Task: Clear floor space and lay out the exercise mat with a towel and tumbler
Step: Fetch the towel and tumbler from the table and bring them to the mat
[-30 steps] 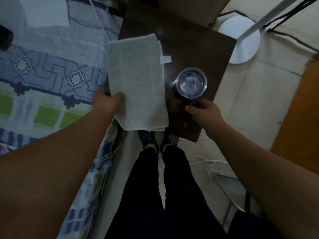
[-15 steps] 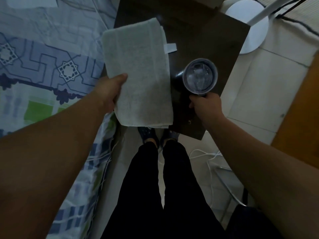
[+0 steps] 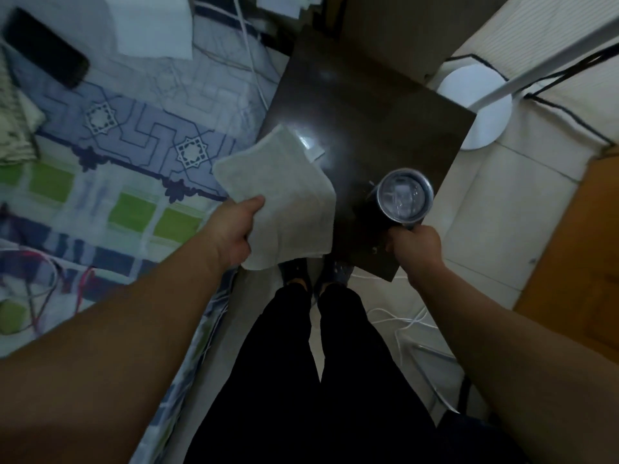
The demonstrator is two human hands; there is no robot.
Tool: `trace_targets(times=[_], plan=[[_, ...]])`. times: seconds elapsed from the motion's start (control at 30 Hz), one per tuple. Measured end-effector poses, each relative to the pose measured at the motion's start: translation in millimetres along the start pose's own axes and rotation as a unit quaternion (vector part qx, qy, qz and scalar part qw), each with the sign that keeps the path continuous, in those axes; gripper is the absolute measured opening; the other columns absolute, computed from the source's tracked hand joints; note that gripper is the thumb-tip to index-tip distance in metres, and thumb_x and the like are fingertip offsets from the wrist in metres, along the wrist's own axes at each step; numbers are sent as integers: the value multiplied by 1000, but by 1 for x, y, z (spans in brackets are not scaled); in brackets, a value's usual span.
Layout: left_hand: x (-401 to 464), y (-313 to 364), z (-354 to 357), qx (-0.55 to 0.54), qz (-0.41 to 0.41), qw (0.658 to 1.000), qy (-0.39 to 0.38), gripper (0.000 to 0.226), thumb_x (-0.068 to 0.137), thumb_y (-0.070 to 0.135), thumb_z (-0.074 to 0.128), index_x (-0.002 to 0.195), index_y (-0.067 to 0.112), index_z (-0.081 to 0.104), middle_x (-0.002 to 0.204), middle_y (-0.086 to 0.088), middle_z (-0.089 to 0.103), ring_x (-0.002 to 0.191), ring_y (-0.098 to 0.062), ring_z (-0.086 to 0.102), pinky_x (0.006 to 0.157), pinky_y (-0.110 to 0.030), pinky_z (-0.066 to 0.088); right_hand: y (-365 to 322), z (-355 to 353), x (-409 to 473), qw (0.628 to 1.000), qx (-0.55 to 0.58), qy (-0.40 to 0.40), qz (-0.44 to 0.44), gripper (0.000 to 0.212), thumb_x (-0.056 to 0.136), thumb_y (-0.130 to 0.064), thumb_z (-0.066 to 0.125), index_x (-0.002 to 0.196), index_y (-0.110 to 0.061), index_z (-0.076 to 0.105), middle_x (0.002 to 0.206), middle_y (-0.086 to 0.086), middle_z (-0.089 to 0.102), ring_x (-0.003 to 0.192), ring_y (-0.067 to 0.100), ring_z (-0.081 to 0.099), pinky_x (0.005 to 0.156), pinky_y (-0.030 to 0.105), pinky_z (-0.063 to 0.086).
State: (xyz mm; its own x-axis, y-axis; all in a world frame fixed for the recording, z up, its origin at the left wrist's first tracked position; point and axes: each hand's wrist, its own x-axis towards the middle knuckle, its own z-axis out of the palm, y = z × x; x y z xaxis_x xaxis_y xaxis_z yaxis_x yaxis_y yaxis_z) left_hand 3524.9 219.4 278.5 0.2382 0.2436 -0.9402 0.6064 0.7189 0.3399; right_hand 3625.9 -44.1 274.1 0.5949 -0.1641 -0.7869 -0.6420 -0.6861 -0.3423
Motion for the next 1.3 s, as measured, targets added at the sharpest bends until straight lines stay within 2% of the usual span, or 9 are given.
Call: trace_targets(times=[0.2,0.33,0.53,0.7,0.8,0.97,1.07,1.17,1.3], plan=[[-85,-18,-37,18,11,1000,1,35,92,17,58,127,14,58,124,-11,65,100,-28,66,86,-43,55,-8,-24,-70,995,-87,-34,-26,20,72,-27,59,71,-8,65,74,12,66,68,24,60,70,40,54],[-134,-37,-64,13,17,999,24,32,91,18,60,123,14,60,121,-14,66,102,-32,65,90,-49,53,-12,-39,-95,981,-162,-54,-89,26,73,-17,58,64,6,65,74,28,68,72,39,63,71,49,52],[-195,-84,-95,-127,57,982,125,33,91,14,59,124,13,57,121,-14,65,100,-31,64,92,-43,50,-33,-63,-106,928,-302,-102,-192,34,81,-27,57,59,-2,65,69,23,68,69,35,64,69,42,52],[-235,-147,-115,-217,45,958,180,42,94,15,56,135,11,49,132,-14,58,117,-36,57,101,-47,45,-57,-65,-114,867,-403,-121,-267,38,82,-29,59,52,-6,61,66,19,66,74,38,64,68,38,49],[-257,-192,-123,-283,47,936,203,40,96,14,52,136,13,48,130,-9,58,118,-36,56,102,-46,43,-69,-55,-125,819,-463,-137,-310,43,85,-27,59,47,-8,53,62,18,62,73,38,62,66,38,46],[-303,-276,-132,-390,66,881,261,20,93,16,56,113,13,60,110,-15,66,92,-29,65,90,-43,48,-76,-20,-164,715,-561,-160,-385,42,88,-20,56,47,-13,50,72,25,63,86,43,64,67,35,41],[-328,-336,-136,-461,85,840,273,11,93,15,55,101,14,64,87,-2,76,75,-17,73,69,-33,53,-67,9,-200,662,-603,-180,-407,39,89,-21,54,51,-11,55,81,29,68,88,42,64,67,33,39],[-350,-399,-136,-529,97,796,278,10,95,16,53,100,16,62,80,3,78,72,-14,75,58,-29,56,-47,41,-238,613,-638,-179,-430,38,88,-24,56,54,-6,61,68,21,64,90,39,65,66,33,38],[-380,-480,-138,-586,106,732,330,21,96,15,52,115,13,59,93,-3,74,80,-18,70,65,-31,54,2,89,-291,504,-686,-198,-486,24,87,-23,56,92,-5,72,97,21,71,97,34,66,75,34,47]])
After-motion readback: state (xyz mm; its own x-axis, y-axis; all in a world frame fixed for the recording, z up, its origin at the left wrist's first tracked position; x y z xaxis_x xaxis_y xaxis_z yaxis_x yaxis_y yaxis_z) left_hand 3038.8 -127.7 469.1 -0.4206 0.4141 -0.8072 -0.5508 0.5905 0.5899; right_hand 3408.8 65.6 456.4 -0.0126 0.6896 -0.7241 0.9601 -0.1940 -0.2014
